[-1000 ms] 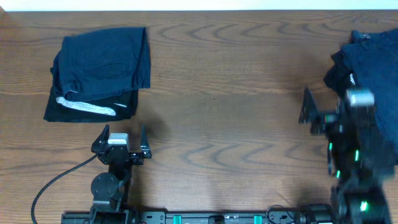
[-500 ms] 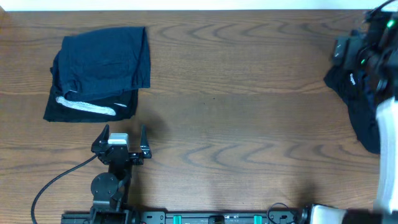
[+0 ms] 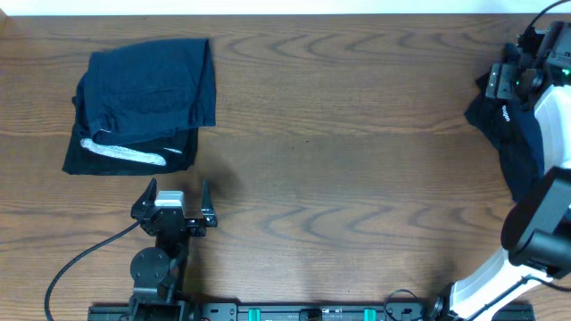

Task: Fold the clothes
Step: 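Reach the right gripper to the right clothes pile and grasp the navy pants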

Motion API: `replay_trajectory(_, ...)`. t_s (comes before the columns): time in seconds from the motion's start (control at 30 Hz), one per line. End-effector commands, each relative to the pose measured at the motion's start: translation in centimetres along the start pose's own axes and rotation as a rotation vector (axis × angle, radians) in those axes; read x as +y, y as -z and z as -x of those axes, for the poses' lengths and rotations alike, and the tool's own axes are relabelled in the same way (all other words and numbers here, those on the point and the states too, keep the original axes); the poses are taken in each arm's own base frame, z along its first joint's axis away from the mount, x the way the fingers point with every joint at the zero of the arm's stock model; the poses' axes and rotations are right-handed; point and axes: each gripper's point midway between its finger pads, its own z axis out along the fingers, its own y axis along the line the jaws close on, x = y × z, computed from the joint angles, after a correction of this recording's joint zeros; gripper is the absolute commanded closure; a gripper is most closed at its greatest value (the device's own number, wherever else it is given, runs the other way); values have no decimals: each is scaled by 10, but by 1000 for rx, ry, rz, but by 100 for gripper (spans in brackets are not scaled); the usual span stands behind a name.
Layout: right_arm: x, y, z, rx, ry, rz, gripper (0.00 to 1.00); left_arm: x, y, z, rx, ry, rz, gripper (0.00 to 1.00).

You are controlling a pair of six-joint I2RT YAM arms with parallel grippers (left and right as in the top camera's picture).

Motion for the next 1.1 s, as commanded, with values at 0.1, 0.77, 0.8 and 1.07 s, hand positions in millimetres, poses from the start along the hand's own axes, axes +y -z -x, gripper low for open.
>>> replay_trajectory(0.1,-5,-36,4,-26,130,-28,25,1,-1,-17,50,-6,7,2)
replay_trajectory(0.77,-11,-110,-14,-35,123,-71,35,1,-1,-17,50,-6,7,2)
replay_trajectory(0.8,-11,-111,-15,-33,122,-71,39,1,-1,-17,50,-6,7,2)
replay_trajectory(1.07,-13,-112,-16,-29,119,-73,82,1,-1,-17,50,-6,7,2)
